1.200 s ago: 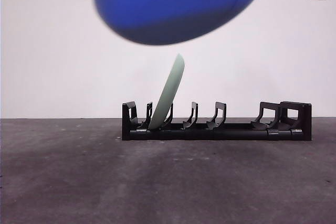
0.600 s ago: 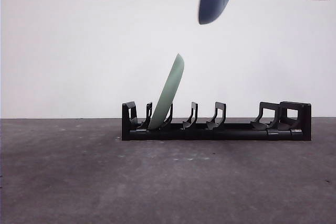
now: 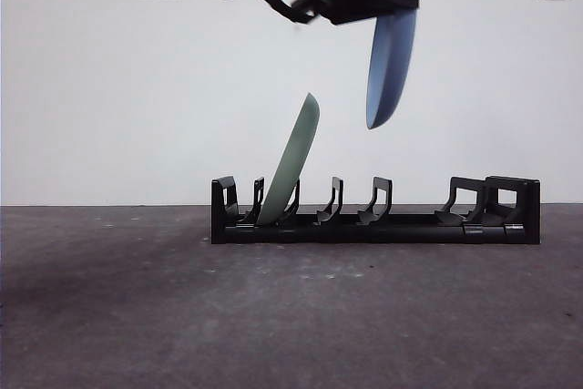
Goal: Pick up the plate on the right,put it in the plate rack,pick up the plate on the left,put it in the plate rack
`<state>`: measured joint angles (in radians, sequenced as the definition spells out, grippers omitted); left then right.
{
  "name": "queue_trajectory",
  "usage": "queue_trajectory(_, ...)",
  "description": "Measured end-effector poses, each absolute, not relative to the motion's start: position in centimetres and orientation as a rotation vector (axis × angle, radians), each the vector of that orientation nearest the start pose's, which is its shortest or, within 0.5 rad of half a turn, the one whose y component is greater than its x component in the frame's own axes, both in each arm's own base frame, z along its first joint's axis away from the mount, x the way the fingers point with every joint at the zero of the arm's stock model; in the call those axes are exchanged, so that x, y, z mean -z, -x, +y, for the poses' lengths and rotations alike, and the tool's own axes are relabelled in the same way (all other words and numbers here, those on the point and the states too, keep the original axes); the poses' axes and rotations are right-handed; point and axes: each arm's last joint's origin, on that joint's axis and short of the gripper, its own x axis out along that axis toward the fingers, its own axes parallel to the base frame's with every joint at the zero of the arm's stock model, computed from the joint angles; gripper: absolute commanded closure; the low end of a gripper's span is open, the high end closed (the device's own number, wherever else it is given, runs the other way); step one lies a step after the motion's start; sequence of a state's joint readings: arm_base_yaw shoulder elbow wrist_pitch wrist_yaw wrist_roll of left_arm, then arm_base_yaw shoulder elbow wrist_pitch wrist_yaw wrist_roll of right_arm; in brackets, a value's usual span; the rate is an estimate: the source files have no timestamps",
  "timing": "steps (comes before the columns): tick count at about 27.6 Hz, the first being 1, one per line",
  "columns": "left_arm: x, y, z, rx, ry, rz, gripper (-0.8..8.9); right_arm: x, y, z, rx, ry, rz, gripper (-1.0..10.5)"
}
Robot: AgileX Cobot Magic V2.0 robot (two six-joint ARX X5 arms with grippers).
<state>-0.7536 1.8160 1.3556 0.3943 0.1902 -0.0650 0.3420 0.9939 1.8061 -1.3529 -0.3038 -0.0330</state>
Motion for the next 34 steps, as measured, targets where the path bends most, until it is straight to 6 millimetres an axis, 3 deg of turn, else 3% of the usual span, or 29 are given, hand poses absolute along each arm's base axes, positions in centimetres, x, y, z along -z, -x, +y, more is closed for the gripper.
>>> queue_trajectory(3,-29.4,-32.1,-30.6,0.881,0.035,0.11,8.22,-49.5,-7.6,3.6,-0.638,0.04,0.543,2.9)
queue_trajectory(13,-24.3,-34.9,-30.3,0.823,0.004,0.25,8.22,-49.5,-7.4,3.6,-0.639,0.039,0.539,2.9)
queue_trajectory(20,-23.8,-35.3,-30.1,0.815,0.005,0.261,8.22,-49.5,-7.4,3.6,-0.643,0.04,0.539,2.9)
queue_trajectory(26,-21.8,-35.8,-30.3,0.805,-0.012,0.318,8.22,-49.5,-7.4,3.6,-0.643,0.04,0.539,2.9)
queue_trajectory(34,-21.7,-35.8,-30.2,0.805,-0.019,0.324,8.13,-49.5,-7.4,3.6,-0.646,0.039,0.539,2.9)
